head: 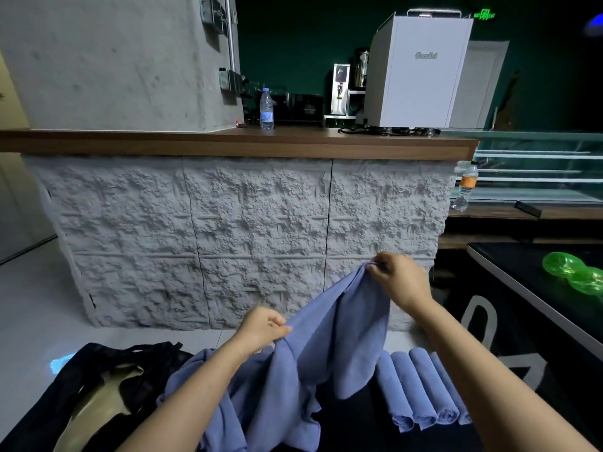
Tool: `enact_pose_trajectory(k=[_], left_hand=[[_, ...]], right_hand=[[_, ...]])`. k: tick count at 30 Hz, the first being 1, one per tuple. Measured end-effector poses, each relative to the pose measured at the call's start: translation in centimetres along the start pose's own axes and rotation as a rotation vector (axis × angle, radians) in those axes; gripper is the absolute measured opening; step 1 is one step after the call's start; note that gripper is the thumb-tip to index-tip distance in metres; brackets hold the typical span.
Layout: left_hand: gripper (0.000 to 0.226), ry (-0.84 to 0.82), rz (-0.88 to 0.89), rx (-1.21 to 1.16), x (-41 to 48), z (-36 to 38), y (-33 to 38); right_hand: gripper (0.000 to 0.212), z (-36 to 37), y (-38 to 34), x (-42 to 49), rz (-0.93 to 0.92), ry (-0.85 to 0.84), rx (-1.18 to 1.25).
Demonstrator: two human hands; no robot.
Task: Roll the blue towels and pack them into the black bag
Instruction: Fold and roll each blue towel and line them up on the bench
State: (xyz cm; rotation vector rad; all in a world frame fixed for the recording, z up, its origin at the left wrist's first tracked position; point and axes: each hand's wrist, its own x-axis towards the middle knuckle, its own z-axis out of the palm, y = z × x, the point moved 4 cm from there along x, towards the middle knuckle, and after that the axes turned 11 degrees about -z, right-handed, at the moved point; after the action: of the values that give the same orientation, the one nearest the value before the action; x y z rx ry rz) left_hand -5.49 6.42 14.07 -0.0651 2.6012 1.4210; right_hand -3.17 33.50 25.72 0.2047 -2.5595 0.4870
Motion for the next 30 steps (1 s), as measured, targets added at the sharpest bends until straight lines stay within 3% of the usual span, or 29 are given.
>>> enact_pose_trajectory(k=[2,5,9,13,16,19,22,25,30], left_hand=[[0.028,0.087,-0.034,0.021,0.9,-0.6,-0.5],[0.021,0.212,-0.033,-0.162,0.7,-2.1,2.1],[0.023,0.070,0.165,-0.230,-1.4,-1.7,9.6],[0.019,-0.035,0.330,-0.265,-3.3,-0.3,14.1],[0.009,0.112,0.321,-0.168,-2.8,-1.0,13.5],[0.017,0.276,0.261,0.056,-2.4,-1.8,11.5],[0.023,0.292,0.172,0.166,-1.8,-1.3,8.4],[0.025,0.198,0.059,0.061,-1.0,-0.6,4.9],[0.014,0.000,-0.018,-0.367,-2.0,-0.3,2.5]], right_hand=[[0.016,-0.7,1.3,-0.2,0.043,0.018,-0.007],[0.010,-0.7,1.9,-0.3,-0.025,-0.036,0.114],[0.009,-0.3,-2.3,-0.2,-0.301,-0.186,0.488],[0.007,0.5,-5.8,-0.1,-0.324,-0.231,0.560],[0.011,0.9,-6.2,-0.3,-0.325,-0.186,0.548],[0.013,1.2,-6.5,-0.7,-0.320,-0.164,0.579],[0.018,1.2,-6.6,-0.9,-0.254,-0.147,0.712],[0.014,1.0,-6.0,-0.9,-0.191,-0.134,0.825],[0.015,0.5,-2.7,-0.9,-0.064,-0.031,0.948]])
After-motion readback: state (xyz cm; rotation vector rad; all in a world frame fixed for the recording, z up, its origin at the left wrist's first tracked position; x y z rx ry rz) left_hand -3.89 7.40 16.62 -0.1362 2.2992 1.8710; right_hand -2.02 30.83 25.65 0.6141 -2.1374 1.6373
